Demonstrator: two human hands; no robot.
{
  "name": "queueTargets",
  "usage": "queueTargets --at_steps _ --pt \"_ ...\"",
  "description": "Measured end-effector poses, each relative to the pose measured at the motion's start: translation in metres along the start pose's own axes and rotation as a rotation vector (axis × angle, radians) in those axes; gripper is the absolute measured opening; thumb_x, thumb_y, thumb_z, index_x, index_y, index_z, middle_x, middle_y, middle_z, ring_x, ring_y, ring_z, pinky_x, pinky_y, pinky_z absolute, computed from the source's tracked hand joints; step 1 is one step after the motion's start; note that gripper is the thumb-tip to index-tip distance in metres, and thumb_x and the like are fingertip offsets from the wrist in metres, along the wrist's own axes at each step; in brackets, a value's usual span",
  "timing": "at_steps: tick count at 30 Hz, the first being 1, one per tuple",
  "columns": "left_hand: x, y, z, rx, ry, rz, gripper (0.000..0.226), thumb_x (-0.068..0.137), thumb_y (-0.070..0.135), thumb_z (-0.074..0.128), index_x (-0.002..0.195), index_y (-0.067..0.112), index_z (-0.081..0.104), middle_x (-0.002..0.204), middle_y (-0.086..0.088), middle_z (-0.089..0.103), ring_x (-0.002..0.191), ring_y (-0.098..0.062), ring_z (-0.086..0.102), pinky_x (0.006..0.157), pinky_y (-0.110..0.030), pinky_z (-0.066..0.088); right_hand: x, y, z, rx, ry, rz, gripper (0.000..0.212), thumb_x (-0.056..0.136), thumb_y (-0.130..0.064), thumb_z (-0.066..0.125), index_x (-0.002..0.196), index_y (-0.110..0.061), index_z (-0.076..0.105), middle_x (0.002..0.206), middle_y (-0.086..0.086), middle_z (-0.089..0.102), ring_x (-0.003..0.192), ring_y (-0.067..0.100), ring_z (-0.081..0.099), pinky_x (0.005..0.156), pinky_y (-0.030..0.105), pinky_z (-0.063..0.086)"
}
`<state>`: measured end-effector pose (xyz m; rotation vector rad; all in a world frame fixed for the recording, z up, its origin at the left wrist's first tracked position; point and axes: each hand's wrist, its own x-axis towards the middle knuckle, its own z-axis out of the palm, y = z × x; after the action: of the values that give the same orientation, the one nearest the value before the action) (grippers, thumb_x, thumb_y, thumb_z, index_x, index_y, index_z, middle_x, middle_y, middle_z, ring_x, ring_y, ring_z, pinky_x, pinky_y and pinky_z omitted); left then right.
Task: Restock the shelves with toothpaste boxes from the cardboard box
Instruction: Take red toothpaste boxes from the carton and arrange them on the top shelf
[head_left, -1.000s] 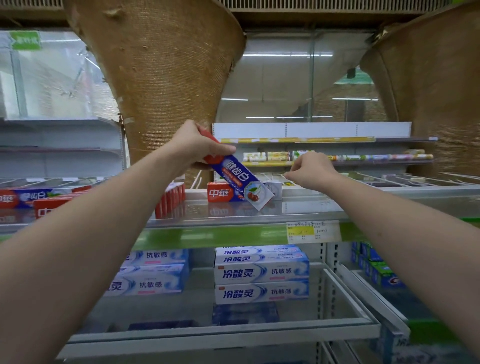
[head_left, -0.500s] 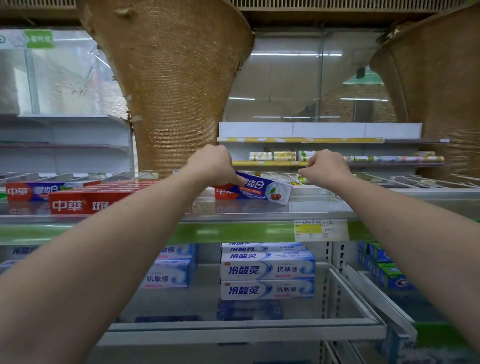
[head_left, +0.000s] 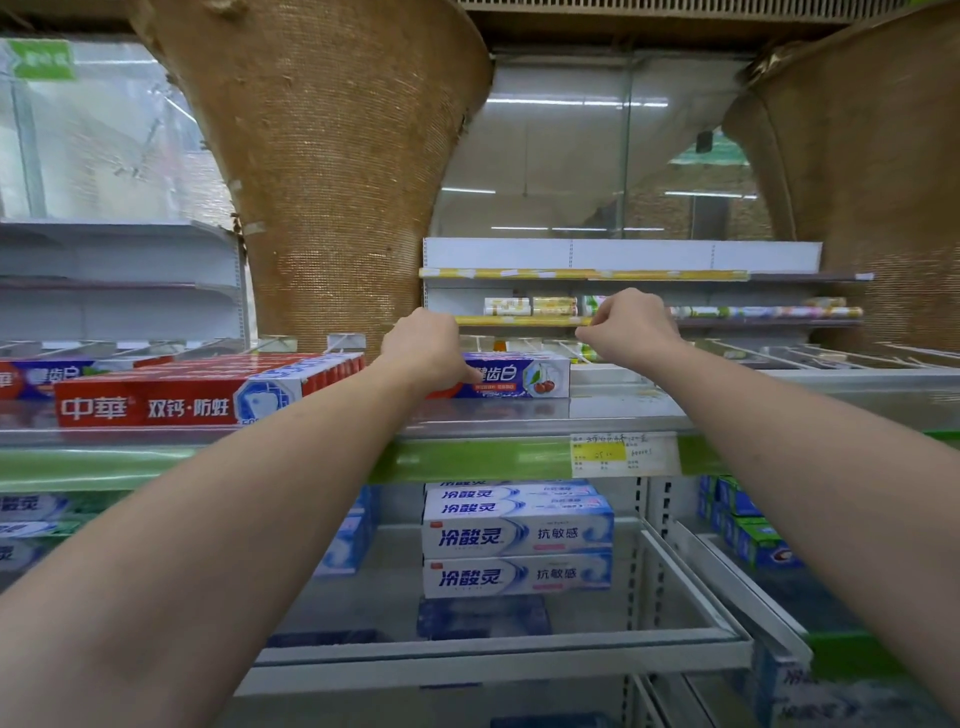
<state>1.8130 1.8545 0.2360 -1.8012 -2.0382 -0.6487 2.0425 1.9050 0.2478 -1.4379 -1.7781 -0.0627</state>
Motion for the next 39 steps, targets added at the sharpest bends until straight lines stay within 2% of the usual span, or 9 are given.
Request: queueTargets --at_steps 5,8,11,16,20,23,27,31,39 --pt "0.002 0.0 0.003 -0.002 -0.018 -0.004 0.051 0.076 0.061 0.079 0.092 0.013 0.071 0.084 -0.003 0.067 0.077 -0.021 0.063 0.067 -0.035 0.057 0.001 0.0 0.002 0.009 -0.001 -0.009 0.02 0.083 -0.035 0.068 0.08 -0.016 0.074 0.084 0.004 0.07 0.082 0.025 0.063 0.077 0.04 0.057" --pt "0.002 0.002 0.003 0.01 -0.026 0.006 0.046 0.079 0.058 0.078 0.083 0.014 0.064 0.081 -0.003 0.064 0.073 -0.019 0.06 0.062 -0.033 0.053 0.001 -0.002 0.004 0.029 -0.01 -0.01 0.02 0.084 -0.034 0.068 0.082 -0.015 0.073 0.083 0.004 0.069 0.082 0.024 0.062 0.072 0.036 0.054" --pt "0.002 0.001 0.002 0.019 -0.04 0.026 0.045 0.082 0.057 0.076 0.087 0.013 0.068 0.078 -0.001 0.062 0.073 -0.018 0.059 0.059 -0.032 0.049 0.0 -0.008 0.007 0.028 -0.021 -0.037 0.021 0.084 -0.034 0.068 0.083 -0.014 0.073 0.085 0.004 0.069 0.083 0.024 0.062 0.069 0.032 0.05" --pt "-0.002 0.001 -0.001 0.022 -0.072 0.006 0.047 0.084 0.06 0.071 0.091 0.013 0.069 0.083 -0.002 0.064 0.074 -0.017 0.058 0.055 -0.03 0.045 -0.008 -0.024 0.012 0.042 -0.059 -0.105 0.021 0.084 -0.035 0.068 0.08 -0.015 0.074 0.085 0.003 0.071 0.085 0.024 0.064 0.079 0.041 0.057" --pt "-0.007 -0.004 -0.018 -0.007 0.007 -0.058 0.052 0.087 0.065 0.061 0.088 0.014 0.066 0.085 -0.004 0.067 0.078 -0.021 0.063 0.065 -0.033 0.054 -0.013 -0.044 0.011 0.055 -0.082 -0.177 0.024 0.083 -0.035 0.067 0.084 -0.013 0.075 0.087 0.006 0.072 0.084 0.023 0.066 0.078 0.041 0.059" --pt "-0.016 -0.012 -0.043 0.013 0.106 -0.104 0.05 0.088 0.064 0.06 0.087 0.015 0.07 0.086 -0.003 0.068 0.082 -0.023 0.064 0.067 -0.033 0.053 -0.016 -0.064 0.01 0.088 -0.083 -0.237 0.023 0.082 -0.035 0.067 0.084 -0.014 0.076 0.087 0.006 0.072 0.083 0.023 0.065 0.076 0.039 0.058" --pt "-0.04 -0.038 -0.077 0.056 0.224 -0.177 0.054 0.087 0.064 0.059 0.111 0.017 0.071 0.107 -0.006 0.07 0.102 -0.03 0.064 0.082 -0.038 0.055 -0.024 -0.103 0.016 0.166 -0.103 -0.319 0.022 0.084 -0.037 0.068 0.087 -0.017 0.077 0.088 0.003 0.072 0.088 0.022 0.065 0.08 0.039 0.058" --pt "-0.082 -0.078 -0.105 0.107 0.336 -0.286 0.049 0.09 0.057 0.06 0.12 0.02 0.069 0.121 -0.008 0.069 0.116 -0.031 0.061 0.093 -0.041 0.053 -0.043 -0.159 0.031 0.231 -0.15 -0.431 0.026 0.083 -0.04 0.067 0.086 -0.016 0.076 0.09 0.004 0.072 0.092 0.025 0.065 0.083 0.041 0.057" --pt "-0.178 -0.172 -0.147 0.302 0.378 -0.516 0.044 0.092 0.046 0.057 0.122 0.016 0.066 0.125 -0.01 0.065 0.118 -0.033 0.057 0.09 -0.04 0.048 -0.117 -0.292 0.063 0.323 -0.258 -0.714 0.028 0.082 -0.044 0.064 0.088 -0.02 0.075 0.093 0.003 0.073 0.091 0.027 0.064 0.074 0.03 0.05"
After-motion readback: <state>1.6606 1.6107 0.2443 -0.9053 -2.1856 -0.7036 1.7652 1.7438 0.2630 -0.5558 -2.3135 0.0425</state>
